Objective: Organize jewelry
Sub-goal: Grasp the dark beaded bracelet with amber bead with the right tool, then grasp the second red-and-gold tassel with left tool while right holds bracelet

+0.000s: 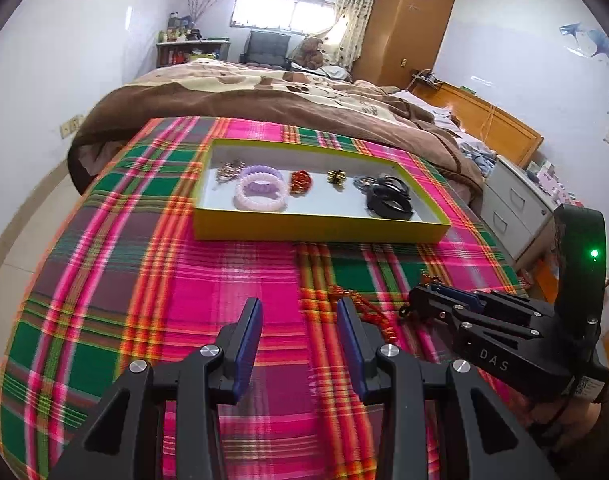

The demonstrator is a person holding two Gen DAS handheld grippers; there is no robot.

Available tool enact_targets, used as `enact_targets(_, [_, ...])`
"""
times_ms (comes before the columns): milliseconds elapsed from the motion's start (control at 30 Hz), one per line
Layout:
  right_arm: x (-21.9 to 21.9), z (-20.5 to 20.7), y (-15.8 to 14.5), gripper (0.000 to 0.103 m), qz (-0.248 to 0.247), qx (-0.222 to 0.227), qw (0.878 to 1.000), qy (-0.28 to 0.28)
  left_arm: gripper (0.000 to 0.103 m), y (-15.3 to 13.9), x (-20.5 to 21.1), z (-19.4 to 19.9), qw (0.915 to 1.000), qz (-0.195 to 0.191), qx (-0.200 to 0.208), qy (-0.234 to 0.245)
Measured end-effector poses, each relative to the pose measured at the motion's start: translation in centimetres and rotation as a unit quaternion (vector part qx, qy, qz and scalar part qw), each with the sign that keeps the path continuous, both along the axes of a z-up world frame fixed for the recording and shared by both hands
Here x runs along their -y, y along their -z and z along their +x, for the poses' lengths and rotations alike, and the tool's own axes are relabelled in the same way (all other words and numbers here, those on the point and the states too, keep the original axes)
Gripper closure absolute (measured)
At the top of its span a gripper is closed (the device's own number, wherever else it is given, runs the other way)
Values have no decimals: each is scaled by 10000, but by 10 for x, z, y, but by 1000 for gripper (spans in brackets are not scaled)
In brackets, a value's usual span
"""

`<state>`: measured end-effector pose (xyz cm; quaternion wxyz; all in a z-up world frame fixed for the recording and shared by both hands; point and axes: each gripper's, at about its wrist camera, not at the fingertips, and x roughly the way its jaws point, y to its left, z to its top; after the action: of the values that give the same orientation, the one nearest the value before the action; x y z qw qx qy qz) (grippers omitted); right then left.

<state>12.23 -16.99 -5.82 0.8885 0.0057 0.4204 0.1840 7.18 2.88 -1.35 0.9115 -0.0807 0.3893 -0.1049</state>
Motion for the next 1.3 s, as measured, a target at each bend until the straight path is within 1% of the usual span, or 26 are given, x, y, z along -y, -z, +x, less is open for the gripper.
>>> enact_targets(167, [10, -4, -2, 84, 43, 23, 10000, 22, 65, 4, 21, 3, 9997, 21, -71, 243])
enact_targets(300, [21, -7, -5, 84, 92, 76, 9998, 140, 65, 8, 36, 8, 9992, 56, -147, 364])
enact_targets(333, [25, -8, -6, 84, 101, 80, 9998, 171, 64, 9, 39, 10, 9990, 14, -181, 405])
enact_targets(367, [29, -9, -6, 84, 107, 89, 9997, 206, 56, 11, 41, 12, 9990, -16, -216, 396])
enact_targets(400, [31, -10, -6, 84, 115, 92, 9996, 230, 52, 13, 42, 15, 9991, -8, -255, 324])
enact_targets(433, [34, -11, -7, 84, 139, 89, 9995, 257, 51, 14, 44, 17, 9992, -7, -270, 296])
enact_targets(533, [41, -14, -7, 84, 189, 102, 9993, 299, 51, 18, 51, 23, 9991, 27, -336, 262])
enact_targets(667, [45, -15, -7, 84, 247, 102, 9992, 296, 51, 26, 64, 30, 9981, 264, -483, 280])
enact_targets(867, [47, -16, -6, 84, 344, 66, 9990, 265, 51, 32, 75, 29, 9963, 710, -444, 208])
enact_targets(967, [47, -16, -6, 84, 368, 68, 9989, 268, 51, 34, 74, 26, 9934, 1054, -450, 110])
enact_targets(1033, [49, -16, -6, 84, 391, 67, 9989, 261, 51, 34, 70, 22, 9922, 1169, -420, 45])
enact_targets(1167, [50, -17, -6, 84, 411, 62, 9987, 279, 51, 34, 56, 17, 9918, 1194, -438, -132])
enact_targets(1300, [48, -17, -7, 84, 393, 67, 9989, 254, 51, 33, 48, 20, 9934, 1042, -432, -223])
